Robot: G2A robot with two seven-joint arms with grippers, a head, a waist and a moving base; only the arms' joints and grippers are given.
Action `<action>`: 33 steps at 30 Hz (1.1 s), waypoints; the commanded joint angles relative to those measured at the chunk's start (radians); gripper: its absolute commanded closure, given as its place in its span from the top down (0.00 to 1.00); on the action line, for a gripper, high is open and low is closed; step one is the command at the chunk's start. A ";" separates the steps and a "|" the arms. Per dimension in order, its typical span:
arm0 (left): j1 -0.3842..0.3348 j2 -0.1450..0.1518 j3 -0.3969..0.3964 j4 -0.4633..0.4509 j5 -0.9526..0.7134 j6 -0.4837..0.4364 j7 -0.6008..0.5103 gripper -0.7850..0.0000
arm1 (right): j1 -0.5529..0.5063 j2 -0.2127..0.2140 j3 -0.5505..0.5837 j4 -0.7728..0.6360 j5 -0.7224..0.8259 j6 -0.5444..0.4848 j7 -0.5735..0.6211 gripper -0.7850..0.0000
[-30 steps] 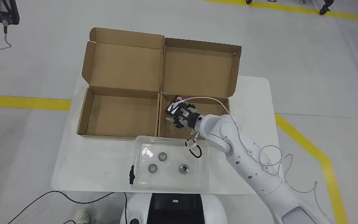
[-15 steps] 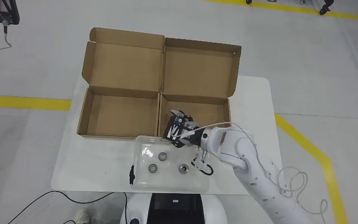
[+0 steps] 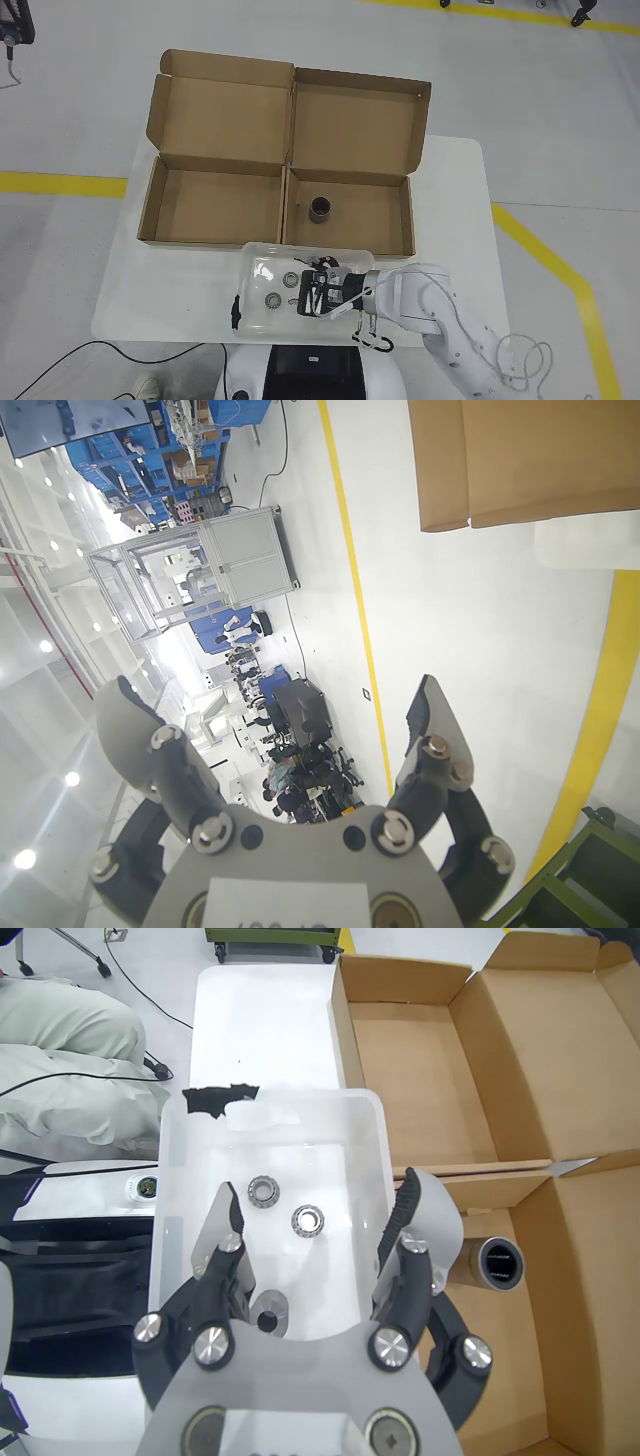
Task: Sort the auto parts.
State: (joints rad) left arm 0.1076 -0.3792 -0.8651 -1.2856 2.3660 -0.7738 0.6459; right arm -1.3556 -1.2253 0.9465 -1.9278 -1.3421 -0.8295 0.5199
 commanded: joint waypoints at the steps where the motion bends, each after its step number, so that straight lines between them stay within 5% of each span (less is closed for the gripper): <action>1: 0.000 0.000 0.000 0.000 0.000 0.000 0.000 1.00 | -0.024 0.008 0.010 -0.003 -0.021 -0.021 -0.006 0.57; 17: 0.000 0.000 0.000 0.000 0.000 0.000 0.000 1.00 | -0.040 0.024 -0.053 0.000 -0.087 0.034 0.267 0.49; 24: 0.000 0.000 0.000 0.000 0.000 0.000 0.000 1.00 | -0.003 0.013 -0.112 0.050 -0.045 0.081 0.385 0.63; 31: 0.000 0.000 0.000 0.000 0.000 0.000 0.000 1.00 | 0.035 0.006 -0.148 0.085 -0.010 0.120 0.459 0.44; 33: 0.000 0.000 0.000 0.000 0.000 0.000 0.000 1.00 | 0.044 0.004 -0.158 0.092 -0.004 0.131 0.479 0.24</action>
State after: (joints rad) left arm 0.1076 -0.3792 -0.8651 -1.2856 2.3660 -0.7738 0.6459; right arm -1.3155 -1.2202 0.7926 -1.8386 -1.3490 -0.7030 0.9901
